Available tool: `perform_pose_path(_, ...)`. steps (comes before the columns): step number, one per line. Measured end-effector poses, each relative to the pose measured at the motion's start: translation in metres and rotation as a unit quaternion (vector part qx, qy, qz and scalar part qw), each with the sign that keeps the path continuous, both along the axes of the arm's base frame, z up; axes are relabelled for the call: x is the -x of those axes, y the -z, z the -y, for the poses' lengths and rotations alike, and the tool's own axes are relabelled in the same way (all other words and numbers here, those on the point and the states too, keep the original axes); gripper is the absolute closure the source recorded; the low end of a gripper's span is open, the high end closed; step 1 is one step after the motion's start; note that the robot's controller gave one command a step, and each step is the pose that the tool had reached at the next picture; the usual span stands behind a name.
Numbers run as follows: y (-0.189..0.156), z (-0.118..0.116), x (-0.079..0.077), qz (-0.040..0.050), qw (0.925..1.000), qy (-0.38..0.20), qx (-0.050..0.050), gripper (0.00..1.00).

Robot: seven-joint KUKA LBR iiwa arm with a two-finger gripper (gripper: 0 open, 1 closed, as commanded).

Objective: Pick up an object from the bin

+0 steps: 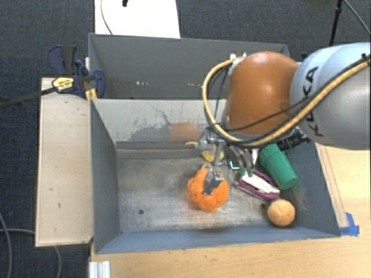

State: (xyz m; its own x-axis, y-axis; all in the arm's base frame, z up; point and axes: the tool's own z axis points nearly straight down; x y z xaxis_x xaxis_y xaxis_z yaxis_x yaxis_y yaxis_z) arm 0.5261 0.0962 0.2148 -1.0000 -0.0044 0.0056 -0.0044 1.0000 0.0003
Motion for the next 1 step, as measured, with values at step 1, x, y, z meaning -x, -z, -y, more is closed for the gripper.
perform_pose_path(1, -0.0043, 0.0005, -0.0017, 0.0042, 1.0, 0.001, 0.0, 0.0)
